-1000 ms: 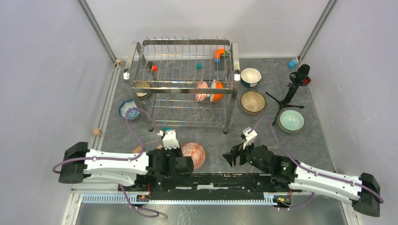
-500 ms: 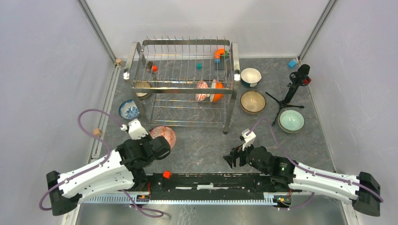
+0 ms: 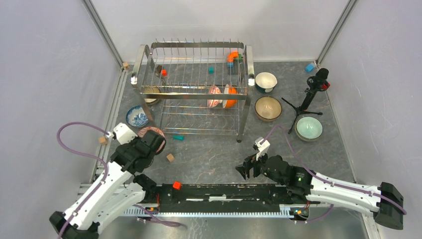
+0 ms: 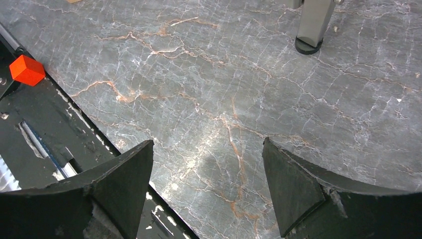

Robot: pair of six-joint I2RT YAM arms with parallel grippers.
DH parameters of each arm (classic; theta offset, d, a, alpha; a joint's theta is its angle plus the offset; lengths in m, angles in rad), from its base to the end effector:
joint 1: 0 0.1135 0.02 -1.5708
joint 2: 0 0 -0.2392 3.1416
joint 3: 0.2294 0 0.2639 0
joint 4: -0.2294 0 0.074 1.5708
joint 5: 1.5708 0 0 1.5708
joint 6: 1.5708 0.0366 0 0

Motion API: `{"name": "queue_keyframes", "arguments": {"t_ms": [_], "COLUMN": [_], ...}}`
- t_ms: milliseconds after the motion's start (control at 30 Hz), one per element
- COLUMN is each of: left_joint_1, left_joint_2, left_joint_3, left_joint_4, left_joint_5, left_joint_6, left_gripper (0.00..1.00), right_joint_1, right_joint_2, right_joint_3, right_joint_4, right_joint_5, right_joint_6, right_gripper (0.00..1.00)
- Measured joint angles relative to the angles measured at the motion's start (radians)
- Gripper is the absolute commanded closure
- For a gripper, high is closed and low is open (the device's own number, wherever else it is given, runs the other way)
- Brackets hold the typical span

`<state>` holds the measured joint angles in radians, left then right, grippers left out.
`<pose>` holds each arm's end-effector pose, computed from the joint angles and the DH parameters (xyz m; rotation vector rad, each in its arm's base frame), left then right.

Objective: Unload the bowls from the dish rack
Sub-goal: Place the bowl at the center of the board.

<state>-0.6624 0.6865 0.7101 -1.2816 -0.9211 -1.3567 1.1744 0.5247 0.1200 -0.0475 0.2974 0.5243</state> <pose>0.1126 -0.0509 0.2397 -0.9070 2.0028 0.2862 0.0759 0.1535 0.1397 -0.4797 2.0346 0.7723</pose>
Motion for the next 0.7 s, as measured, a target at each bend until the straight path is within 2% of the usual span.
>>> {"name": "queue_keyframes", "arguments": {"t_ms": [167, 333, 500, 700], "left_joint_1": [0.257, 0.457, 0.62, 0.754], "left_joint_2": [-0.007, 0.04, 0.112, 0.114], "left_joint_3": [0.001, 0.002, -0.007, -0.076], "left_joint_4": [0.109, 0.163, 0.247, 0.344], "left_joint_5": [0.05, 0.095, 0.148, 0.19], "left_joint_6": [0.164, 0.214, 0.218, 0.217], "left_gripper": [0.98, 0.98, 0.98, 0.98], "right_joint_1": [0.0, 0.0, 0.0, 0.0], "right_joint_2": [-0.017, -0.021, 0.005, -0.018], "right_joint_3": [0.0, 0.0, 0.0, -0.005], "right_joint_4": [0.001, 0.017, 0.033, 0.042], "right_joint_5": [-0.009, -0.021, -0.05, -0.069], "right_joint_6": [-0.006, -0.01, -0.01, -0.008], "right_gripper": [0.14, 0.14, 0.15, 0.15]}}
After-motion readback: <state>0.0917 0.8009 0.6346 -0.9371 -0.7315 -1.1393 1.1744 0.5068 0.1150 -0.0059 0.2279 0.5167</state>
